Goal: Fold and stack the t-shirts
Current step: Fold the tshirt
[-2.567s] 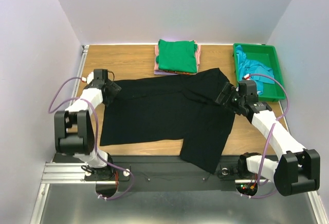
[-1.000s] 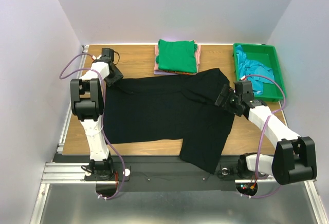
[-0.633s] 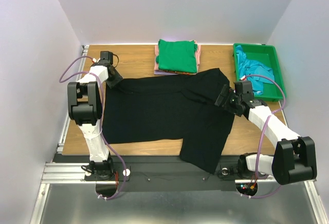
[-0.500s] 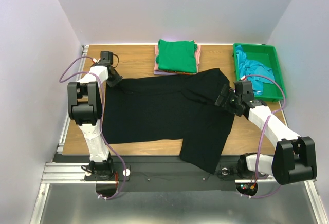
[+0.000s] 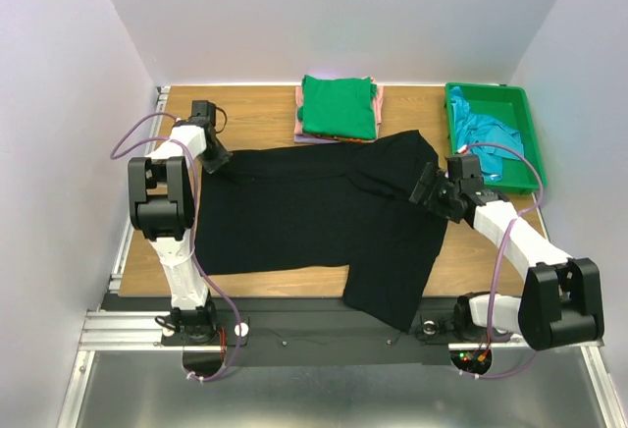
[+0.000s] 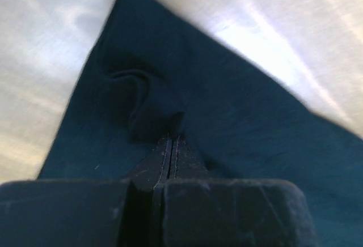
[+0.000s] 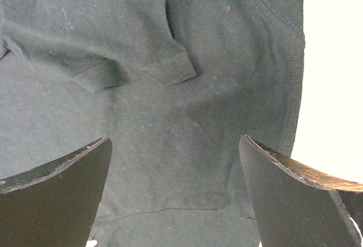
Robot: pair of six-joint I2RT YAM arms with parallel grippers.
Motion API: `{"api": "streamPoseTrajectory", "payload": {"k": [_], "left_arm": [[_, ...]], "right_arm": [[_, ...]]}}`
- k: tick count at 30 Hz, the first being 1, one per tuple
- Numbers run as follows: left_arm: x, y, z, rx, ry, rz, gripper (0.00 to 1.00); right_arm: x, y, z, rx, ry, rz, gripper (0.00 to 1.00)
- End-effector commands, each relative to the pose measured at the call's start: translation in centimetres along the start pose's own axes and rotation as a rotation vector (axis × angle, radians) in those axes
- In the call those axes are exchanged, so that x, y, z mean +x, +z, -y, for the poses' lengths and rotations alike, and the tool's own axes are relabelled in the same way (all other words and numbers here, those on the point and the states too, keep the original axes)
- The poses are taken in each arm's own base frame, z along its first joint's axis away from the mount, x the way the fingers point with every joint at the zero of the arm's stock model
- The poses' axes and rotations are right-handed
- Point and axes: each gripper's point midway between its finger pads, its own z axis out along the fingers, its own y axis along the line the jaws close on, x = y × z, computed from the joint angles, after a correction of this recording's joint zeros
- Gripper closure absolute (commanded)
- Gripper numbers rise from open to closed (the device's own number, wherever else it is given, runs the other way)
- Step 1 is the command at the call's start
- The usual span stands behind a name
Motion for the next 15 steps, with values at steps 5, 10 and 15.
{"api": "streamPoseTrajectory", "payload": {"k": [5, 10, 15], "left_arm": [[-3.4, -5.0, -3.9, -0.260, 0.053, 0.079, 1.00], [-2.6, -2.5, -5.1, -0.344, 0.090, 0.023, 0.84], [-2.8, -3.7, -3.7, -0.316, 0.106, 0.054, 0.49]], "right_arm": [[-0.5, 1.4, 0.2, 0.027, -0.004, -0.007, 0.00], [-0.1, 1.5, 0.0, 0.008, -0.026, -0.029, 0.00], [-0.5, 0.8, -0.3, -0.010, -0.028, -0.006, 0.00]]}}
